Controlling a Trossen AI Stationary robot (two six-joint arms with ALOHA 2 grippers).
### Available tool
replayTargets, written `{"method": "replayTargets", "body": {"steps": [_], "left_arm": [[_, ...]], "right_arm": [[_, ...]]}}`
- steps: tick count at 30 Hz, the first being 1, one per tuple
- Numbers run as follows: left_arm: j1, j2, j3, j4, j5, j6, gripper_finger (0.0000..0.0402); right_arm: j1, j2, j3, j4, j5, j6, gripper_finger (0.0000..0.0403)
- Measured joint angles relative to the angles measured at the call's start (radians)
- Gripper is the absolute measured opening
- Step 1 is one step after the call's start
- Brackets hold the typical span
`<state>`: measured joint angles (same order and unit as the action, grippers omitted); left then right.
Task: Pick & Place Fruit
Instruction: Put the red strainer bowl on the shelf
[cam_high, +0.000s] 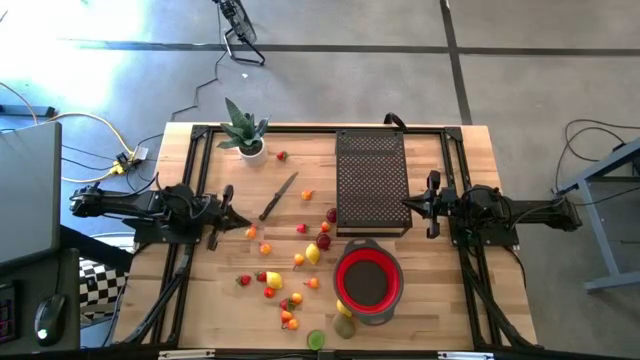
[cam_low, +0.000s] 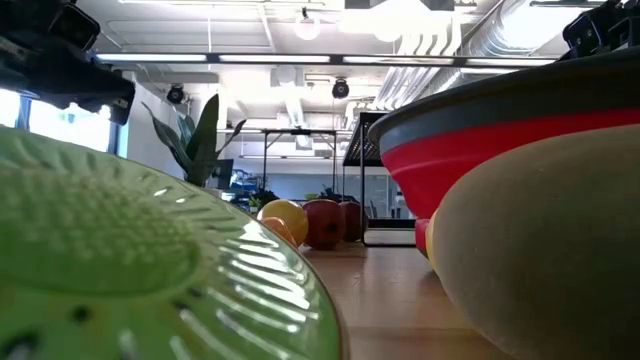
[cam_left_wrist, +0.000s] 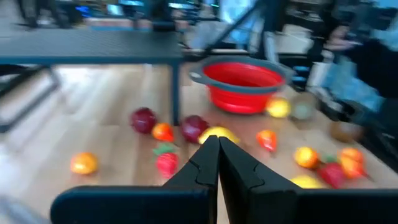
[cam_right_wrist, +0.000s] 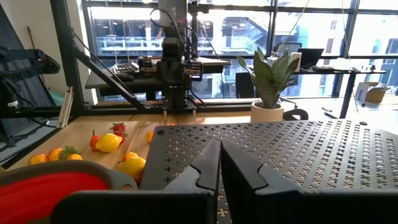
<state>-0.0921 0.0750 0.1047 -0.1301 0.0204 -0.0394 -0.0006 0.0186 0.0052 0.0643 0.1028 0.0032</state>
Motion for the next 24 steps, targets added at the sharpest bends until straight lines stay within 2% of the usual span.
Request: {"method": "replayTargets", "body": {"steps": [5,17,24], "left_arm": [[0.000,0.000,0.000,0.054,-0.076,-0.018,0.0006],[0.000,0.000,0.000,0.077,-0.114,0.023,0.0006],[0.000,0.033,0.000,0.075,-0.256,0.010,0.0006]], "right_arm": [[0.000,0.000,0.000,0.000,-0.003,0.000,0.0008],[0.000,0.000,0.000,0.024,-0.002,0.000,0.0008],[0.000,0.000,0.000,0.028,0.007,0.057,0.0008]]}}
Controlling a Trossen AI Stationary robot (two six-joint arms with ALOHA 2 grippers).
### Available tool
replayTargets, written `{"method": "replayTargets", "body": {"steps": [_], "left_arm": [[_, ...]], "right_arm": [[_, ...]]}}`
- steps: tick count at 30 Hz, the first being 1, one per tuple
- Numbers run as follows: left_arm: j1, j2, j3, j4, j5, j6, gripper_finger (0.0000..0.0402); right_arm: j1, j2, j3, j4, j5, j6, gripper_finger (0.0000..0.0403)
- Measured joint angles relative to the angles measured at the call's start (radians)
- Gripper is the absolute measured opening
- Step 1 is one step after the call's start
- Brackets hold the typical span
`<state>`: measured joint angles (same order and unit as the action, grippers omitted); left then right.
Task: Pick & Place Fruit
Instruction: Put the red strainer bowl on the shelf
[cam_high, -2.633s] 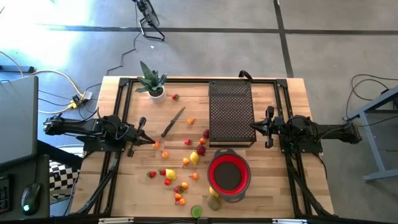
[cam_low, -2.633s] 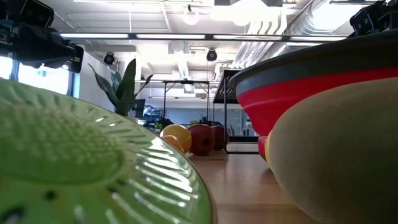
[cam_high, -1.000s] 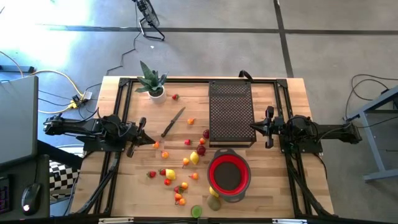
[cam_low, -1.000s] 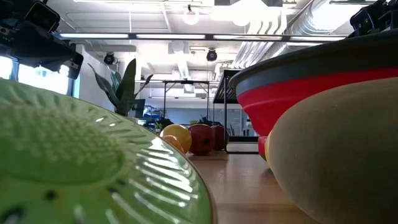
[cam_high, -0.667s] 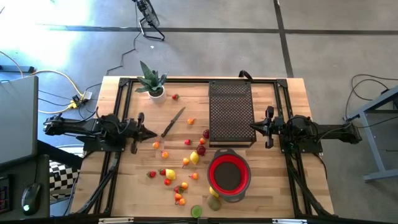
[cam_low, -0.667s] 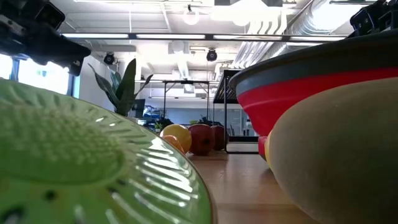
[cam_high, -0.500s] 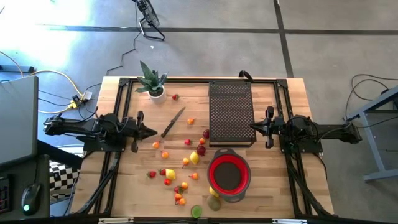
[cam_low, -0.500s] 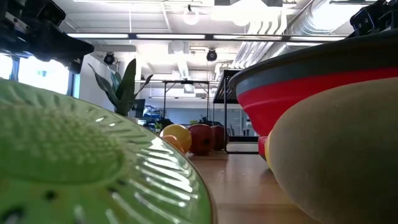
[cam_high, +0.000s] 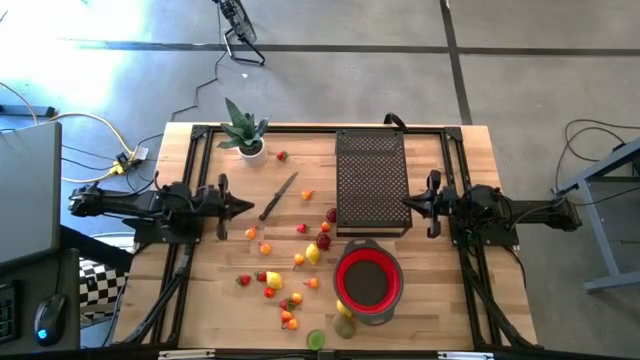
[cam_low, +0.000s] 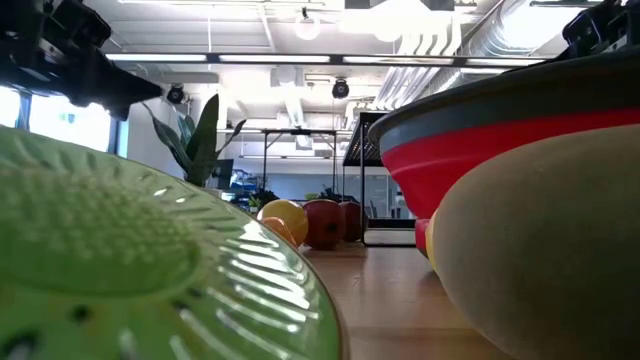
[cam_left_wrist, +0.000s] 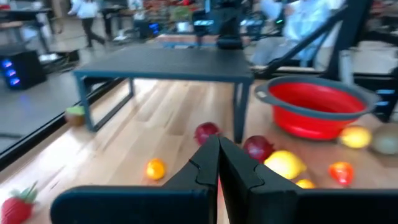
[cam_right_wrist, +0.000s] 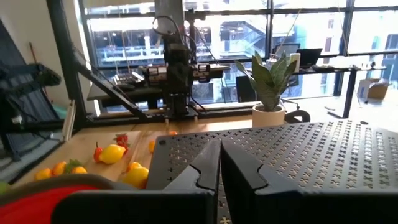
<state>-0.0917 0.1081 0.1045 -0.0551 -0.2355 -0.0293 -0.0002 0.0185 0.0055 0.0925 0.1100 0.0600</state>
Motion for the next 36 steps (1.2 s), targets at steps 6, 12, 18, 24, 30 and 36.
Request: {"method": "replayTargets", "body": {"steps": [6,12,18,24,30,36], "left_arm": [[0.000,0.017,0.000,0.001,-0.004,-0.006,0.0006],[0.000,0.016,0.000,0.002,-0.003,-0.006,0.0006],[0.000,0.016,0.000,0.002,-0.003,-0.006,0.0006],[0.000,0.016,0.000,0.002,-0.003,-0.006,0.0006],[0.000,0.016,0.000,0.002,-0.003,-0.006,0.0006],[0.000,0.016,0.000,0.002,-0.002,-0.007,0.0006]], "right_arm": [[0.000,0.001,0.012,-0.003,0.003,0.018,0.0003],[0.024,0.013,0.040,0.000,0.004,0.017,0.0003],[0.076,0.104,0.083,-0.006,0.047,0.029,0.0003],[0.135,0.270,0.186,-0.016,0.104,0.049,0.0002],[0.195,0.450,0.335,-0.068,0.158,0.067,0.0002],[0.271,0.639,0.522,-0.196,0.271,0.113,0.0002]]}}
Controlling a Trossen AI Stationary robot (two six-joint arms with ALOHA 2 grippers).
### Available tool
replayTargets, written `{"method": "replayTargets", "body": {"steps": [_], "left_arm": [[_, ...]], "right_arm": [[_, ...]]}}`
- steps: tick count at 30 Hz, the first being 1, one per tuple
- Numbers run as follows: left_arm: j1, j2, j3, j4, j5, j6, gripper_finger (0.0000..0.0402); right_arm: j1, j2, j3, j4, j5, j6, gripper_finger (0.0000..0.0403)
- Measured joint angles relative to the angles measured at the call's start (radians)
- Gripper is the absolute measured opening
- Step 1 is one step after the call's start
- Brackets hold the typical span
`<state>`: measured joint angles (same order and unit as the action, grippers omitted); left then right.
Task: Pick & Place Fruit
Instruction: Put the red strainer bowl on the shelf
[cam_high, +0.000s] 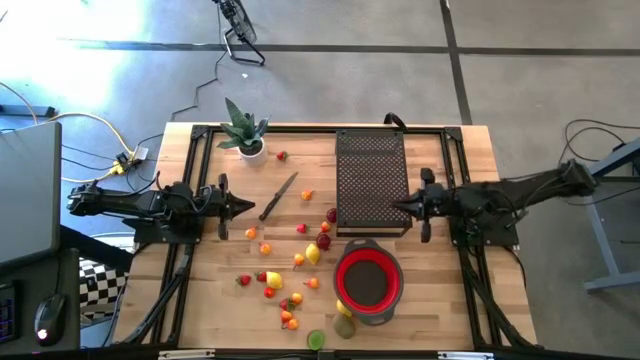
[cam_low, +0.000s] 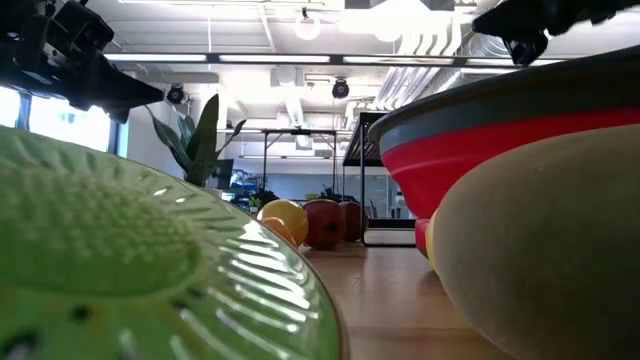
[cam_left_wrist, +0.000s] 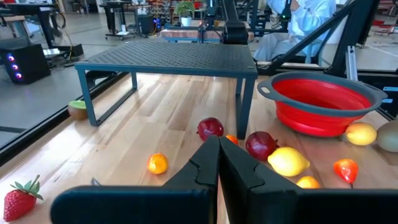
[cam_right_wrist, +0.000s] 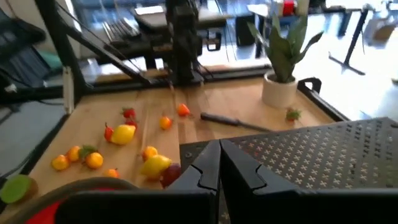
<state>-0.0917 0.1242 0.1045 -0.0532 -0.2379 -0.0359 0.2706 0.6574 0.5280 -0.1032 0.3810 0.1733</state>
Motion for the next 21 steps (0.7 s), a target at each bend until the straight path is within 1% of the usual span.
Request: {"method": "replayTargets", "body": {"steps": [3,7,11,16,21], "left_arm": [[0.000,0.000,0.000,0.000,0.000,0.000,0.0006],[0.000,0.000,0.000,0.000,0.000,0.000,0.0006],[0.000,0.000,0.000,0.000,0.000,0.000,0.0006],[0.000,0.000,0.000,0.000,0.000,0.000,0.0006],[0.000,0.000,0.000,0.000,0.000,0.000,0.0006]], "right_arm": [[0.036,0.079,0.099,-0.100,0.057,0.070,0.0002],[0.073,0.174,0.228,-0.282,0.133,0.197,0.0002],[0.097,0.251,0.338,-0.425,0.164,0.335,0.0002],[0.110,0.344,0.463,-0.607,0.154,0.522,0.0002],[0.109,0.435,0.578,-0.790,0.078,0.753,0.0002]]}}
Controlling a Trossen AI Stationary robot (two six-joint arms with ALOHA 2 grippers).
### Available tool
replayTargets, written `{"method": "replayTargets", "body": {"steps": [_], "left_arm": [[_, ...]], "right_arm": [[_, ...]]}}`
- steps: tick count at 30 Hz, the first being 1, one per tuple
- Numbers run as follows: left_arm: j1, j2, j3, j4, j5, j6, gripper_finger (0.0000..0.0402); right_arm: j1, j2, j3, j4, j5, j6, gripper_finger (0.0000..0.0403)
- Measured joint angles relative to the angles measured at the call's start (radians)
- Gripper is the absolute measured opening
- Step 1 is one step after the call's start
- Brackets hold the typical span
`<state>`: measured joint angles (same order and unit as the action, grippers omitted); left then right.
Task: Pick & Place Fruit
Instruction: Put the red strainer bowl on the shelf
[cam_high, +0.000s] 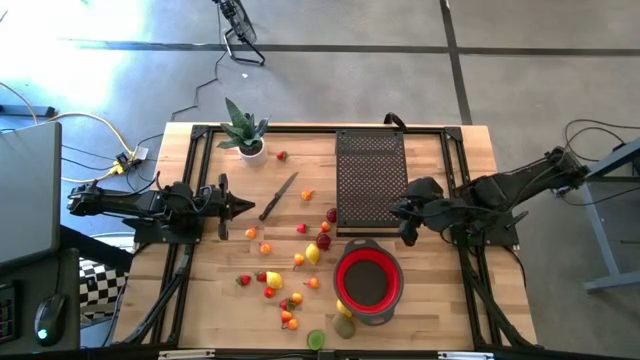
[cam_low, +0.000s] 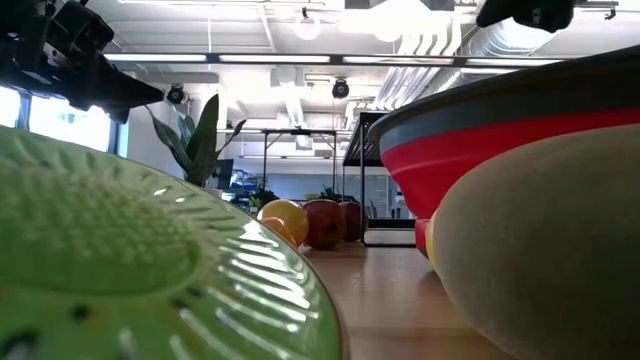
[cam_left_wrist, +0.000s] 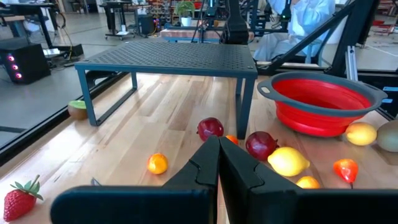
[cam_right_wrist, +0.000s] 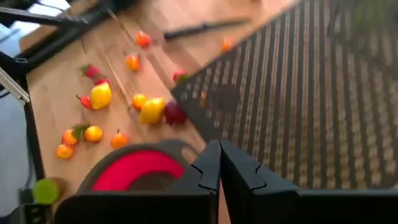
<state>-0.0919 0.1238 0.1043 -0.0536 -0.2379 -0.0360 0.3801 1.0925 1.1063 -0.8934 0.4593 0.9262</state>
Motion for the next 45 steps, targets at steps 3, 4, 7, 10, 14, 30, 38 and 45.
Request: {"method": "replayTargets", "body": {"steps": [3,4,7,10,14,30,38,45], "left_arm": [[0.000,0.000,0.000,0.000,0.000,0.000,0.0006],[0.000,0.000,0.000,0.000,0.000,0.000,0.0006],[0.000,0.000,0.000,0.000,0.000,-0.005,0.0006],[0.000,0.000,0.000,0.000,0.000,-0.024,0.0006],[0.000,0.000,0.000,0.000,0.000,-0.048,0.0006],[0.000,0.000,0.000,0.000,0.000,-0.048,0.0006],[0.000,0.000,0.000,0.000,0.000,-0.048,0.0006],[0.000,0.000,0.000,-0.001,0.000,-0.048,0.0006]], "right_arm": [[0.000,0.057,0.051,-0.081,-0.068,0.092,0.0002],[0.000,0.075,0.064,-0.100,-0.095,0.121,0.0002],[0.000,0.121,0.083,-0.129,-0.177,0.198,0.0002],[0.000,0.155,0.084,-0.149,-0.258,0.286,0.0002],[0.001,0.190,0.084,-0.178,-0.356,0.382,0.0002],[0.121,0.268,0.084,-0.167,-0.463,0.376,0.0002],[0.122,0.308,0.084,-0.164,-0.440,0.412,0.0037],[0.122,0.363,0.084,-0.172,-0.432,0.495,0.0163]]}}
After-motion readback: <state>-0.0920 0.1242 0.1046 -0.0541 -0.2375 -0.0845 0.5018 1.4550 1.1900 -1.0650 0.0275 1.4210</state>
